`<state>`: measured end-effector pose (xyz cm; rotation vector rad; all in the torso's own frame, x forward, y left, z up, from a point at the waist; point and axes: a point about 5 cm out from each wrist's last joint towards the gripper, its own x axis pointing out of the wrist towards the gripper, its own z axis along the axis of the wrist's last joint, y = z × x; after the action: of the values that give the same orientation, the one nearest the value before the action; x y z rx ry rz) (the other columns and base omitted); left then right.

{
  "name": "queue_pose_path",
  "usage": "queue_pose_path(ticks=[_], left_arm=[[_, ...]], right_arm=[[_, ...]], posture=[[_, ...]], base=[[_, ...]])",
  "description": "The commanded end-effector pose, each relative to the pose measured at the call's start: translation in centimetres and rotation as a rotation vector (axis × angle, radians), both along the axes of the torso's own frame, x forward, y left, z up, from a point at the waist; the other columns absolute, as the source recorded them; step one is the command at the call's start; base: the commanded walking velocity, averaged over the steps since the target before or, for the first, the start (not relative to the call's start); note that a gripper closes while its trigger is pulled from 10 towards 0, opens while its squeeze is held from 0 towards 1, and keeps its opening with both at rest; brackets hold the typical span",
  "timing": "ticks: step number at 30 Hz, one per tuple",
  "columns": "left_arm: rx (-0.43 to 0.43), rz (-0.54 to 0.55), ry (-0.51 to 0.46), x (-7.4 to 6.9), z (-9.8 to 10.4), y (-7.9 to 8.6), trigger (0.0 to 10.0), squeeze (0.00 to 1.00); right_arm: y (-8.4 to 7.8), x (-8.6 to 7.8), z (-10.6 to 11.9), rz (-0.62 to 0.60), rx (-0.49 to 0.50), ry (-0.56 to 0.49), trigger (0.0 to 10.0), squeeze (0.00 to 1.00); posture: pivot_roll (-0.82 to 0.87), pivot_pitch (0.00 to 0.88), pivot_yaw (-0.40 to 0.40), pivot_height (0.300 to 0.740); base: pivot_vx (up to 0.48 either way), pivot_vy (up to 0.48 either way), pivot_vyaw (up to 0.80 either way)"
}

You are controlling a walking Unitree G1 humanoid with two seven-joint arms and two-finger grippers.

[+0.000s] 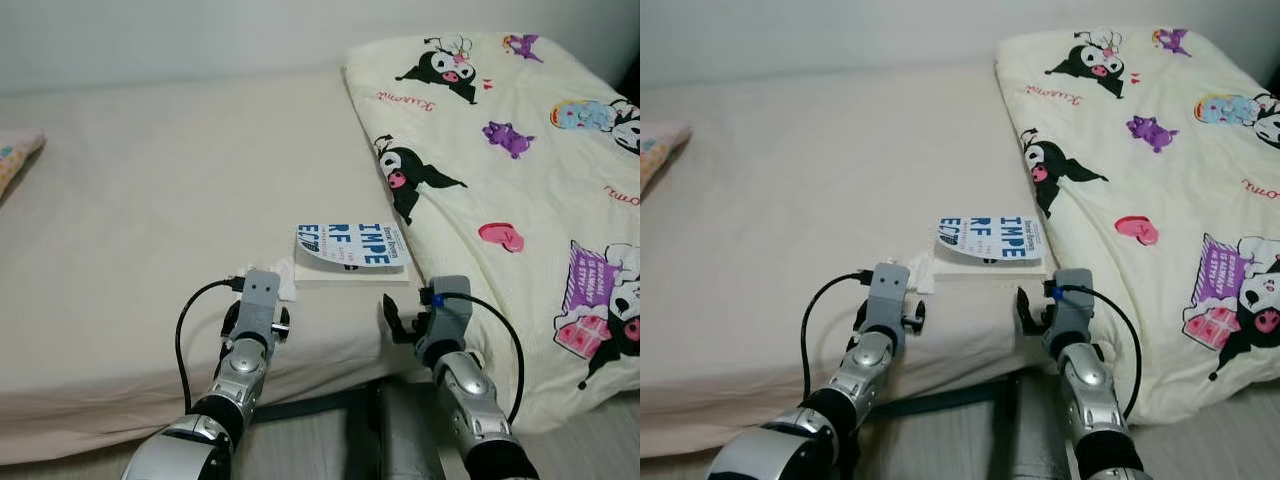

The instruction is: Clean up the room

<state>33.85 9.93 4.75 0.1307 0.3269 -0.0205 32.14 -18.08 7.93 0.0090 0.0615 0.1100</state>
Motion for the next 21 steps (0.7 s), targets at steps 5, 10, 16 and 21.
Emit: queue_pose_path(ticks=[5,10,16,21], left_arm=[[-0.004,0.067,0.148,-2.0,-3.0,1.6,0.0,0.00],[0.016,0.080,0.131,-1.9,-2.8,2.2,0.0,0.00],[0.066,0.119,0.136,-2.2,-3.3,4.2,0.0,0.00],[0.126,0.186,0.148,-3.5,-4.2,7.4,0.0,0.00]], right_arm=[[0.8,0.0,1.2,0.037,0.015,-0.032,10.0,0.00],[1.5,0.3,2.4,0.089,0.029,-0.063,10.0,0.00],[4.2,0.8,4.5,0.231,0.079,-0.105,10.0,0.00],[7.6,1.6,5.8,0.356,0.235,-0.122,10.0,0.00]], posture=[[-0.28,0.249,0.027,0.470],[-0.27,0.245,0.025,0.470],[-0.25,0.246,0.028,0.470],[-0.15,0.273,0.035,0.470]], base=[[0.000,0.000,0.00],[0.000,0.000,0.00],[0.000,0.000,0.00],[0.000,0.000,0.00]])
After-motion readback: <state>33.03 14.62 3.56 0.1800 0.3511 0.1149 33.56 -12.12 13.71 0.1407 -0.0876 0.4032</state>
